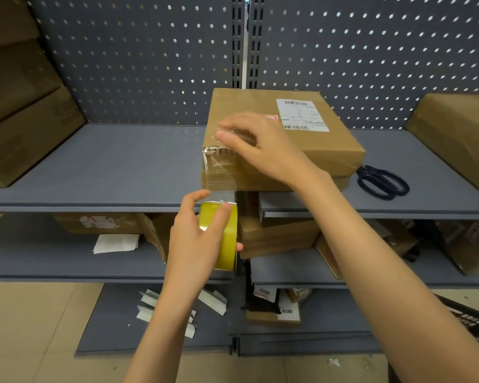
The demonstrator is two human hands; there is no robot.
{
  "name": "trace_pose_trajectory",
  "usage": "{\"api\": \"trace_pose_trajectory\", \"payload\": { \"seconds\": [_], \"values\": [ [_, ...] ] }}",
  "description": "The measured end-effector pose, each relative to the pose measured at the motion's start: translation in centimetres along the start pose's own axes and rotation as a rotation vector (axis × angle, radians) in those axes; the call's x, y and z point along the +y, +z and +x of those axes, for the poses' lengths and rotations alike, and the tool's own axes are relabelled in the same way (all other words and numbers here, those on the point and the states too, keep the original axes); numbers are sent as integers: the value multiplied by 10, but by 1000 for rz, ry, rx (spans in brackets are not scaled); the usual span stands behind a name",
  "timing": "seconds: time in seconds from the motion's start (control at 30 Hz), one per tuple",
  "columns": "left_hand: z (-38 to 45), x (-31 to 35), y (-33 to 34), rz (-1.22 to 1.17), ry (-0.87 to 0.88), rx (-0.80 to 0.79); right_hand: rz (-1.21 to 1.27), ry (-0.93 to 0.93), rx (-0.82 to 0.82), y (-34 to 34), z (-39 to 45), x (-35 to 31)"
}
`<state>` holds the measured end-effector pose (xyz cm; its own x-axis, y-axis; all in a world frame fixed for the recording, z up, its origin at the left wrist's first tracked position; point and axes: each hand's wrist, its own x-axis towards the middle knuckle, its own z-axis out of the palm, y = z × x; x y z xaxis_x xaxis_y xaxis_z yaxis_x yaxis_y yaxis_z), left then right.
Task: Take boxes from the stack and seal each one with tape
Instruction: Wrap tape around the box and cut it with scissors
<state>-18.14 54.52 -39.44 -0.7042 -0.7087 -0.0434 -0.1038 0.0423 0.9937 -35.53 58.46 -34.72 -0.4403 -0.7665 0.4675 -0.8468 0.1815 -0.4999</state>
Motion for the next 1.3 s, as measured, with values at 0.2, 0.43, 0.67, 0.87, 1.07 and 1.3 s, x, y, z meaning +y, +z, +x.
{"api": "trace_pose_trajectory", "payload": {
  "seconds": [0.2, 0.43, 0.67, 0.87, 1.07, 1.3],
  "values": [
    [2, -1, -5, -6, -2, -9, -24, 189, 483, -42, -36, 28],
    [5, -3, -4, -2, 6, -6, -180, 642, 686, -75, -89, 97],
    [7, -2, -3, -3, 15, -8, -406, 846, 391, -73, -112, 113],
    [9, -4, -3, -14, 8, 1, -475, 950, 274, -77, -108, 118],
    [9, -5, -3, -24, -5, 3, -502, 955, 290, -76, -108, 114],
    [6, -5, -2, 9, 1, 6, -294, 699, 564, -93, -101, 76]
  ]
}}
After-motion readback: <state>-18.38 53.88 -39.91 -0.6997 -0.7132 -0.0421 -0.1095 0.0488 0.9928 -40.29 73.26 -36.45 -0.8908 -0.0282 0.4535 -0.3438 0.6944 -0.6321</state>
